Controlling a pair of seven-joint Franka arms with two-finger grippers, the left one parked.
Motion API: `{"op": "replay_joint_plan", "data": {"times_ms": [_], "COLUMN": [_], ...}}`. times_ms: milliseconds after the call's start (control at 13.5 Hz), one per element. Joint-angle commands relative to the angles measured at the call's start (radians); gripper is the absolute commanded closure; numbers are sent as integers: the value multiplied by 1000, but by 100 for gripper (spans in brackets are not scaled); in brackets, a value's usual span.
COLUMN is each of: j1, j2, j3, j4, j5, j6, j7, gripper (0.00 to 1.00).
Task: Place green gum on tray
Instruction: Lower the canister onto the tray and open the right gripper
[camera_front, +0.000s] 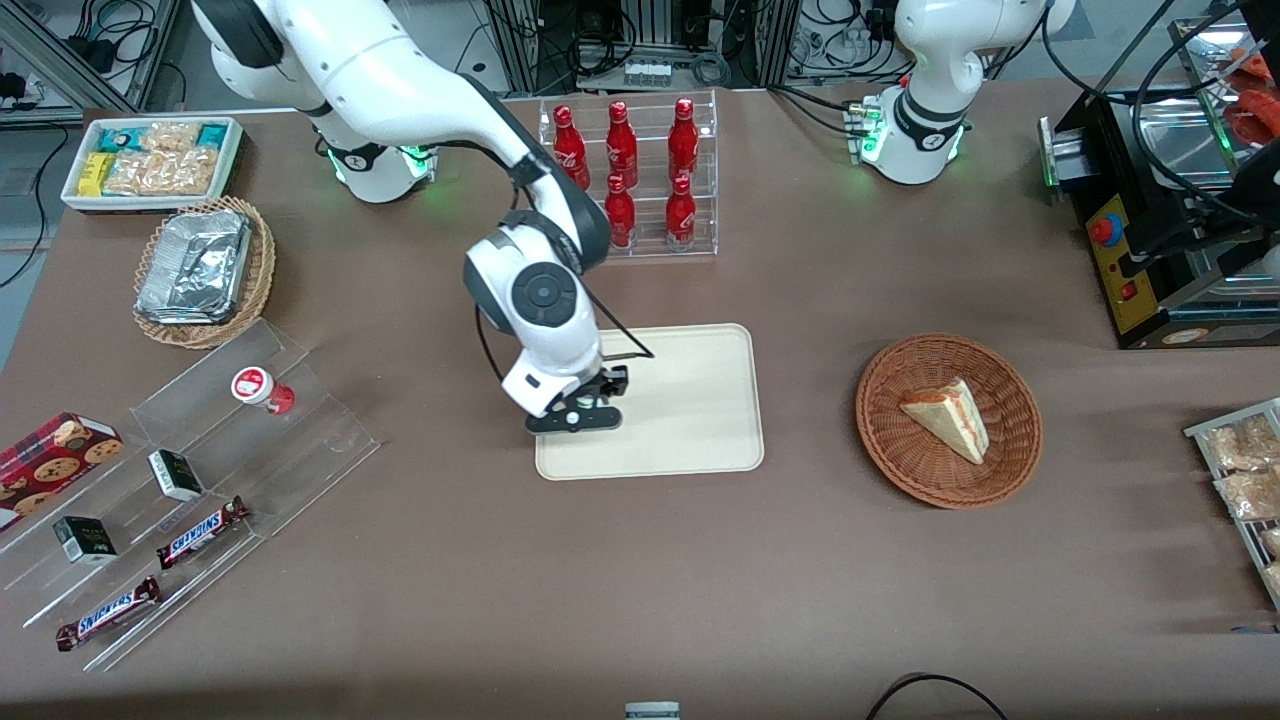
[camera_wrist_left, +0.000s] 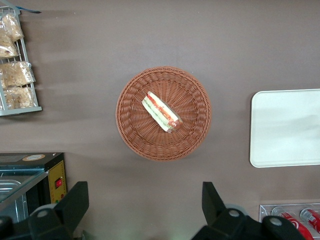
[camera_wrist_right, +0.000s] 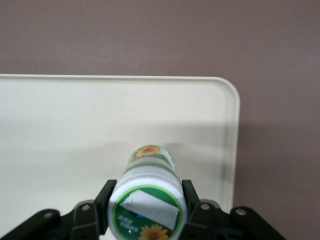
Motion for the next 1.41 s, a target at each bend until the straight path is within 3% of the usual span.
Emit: {"op": "replay_joint_plan", "data": {"times_ms": [0, 667, 741, 889, 963, 1333], "j1": [24, 59, 59, 59, 61, 68], "j2": [67, 133, 137, 144, 144, 138], "j3": [-10, -11, -11, -13, -13, -13], "j4": [80, 100, 100, 100, 100, 100], "j5": [19, 18, 16, 8, 4, -16], "j6": [10, 63, 66, 71, 82, 83], "j7": [62, 113, 113, 111, 105, 97], "gripper": [100, 100, 87, 18, 0, 0]}}
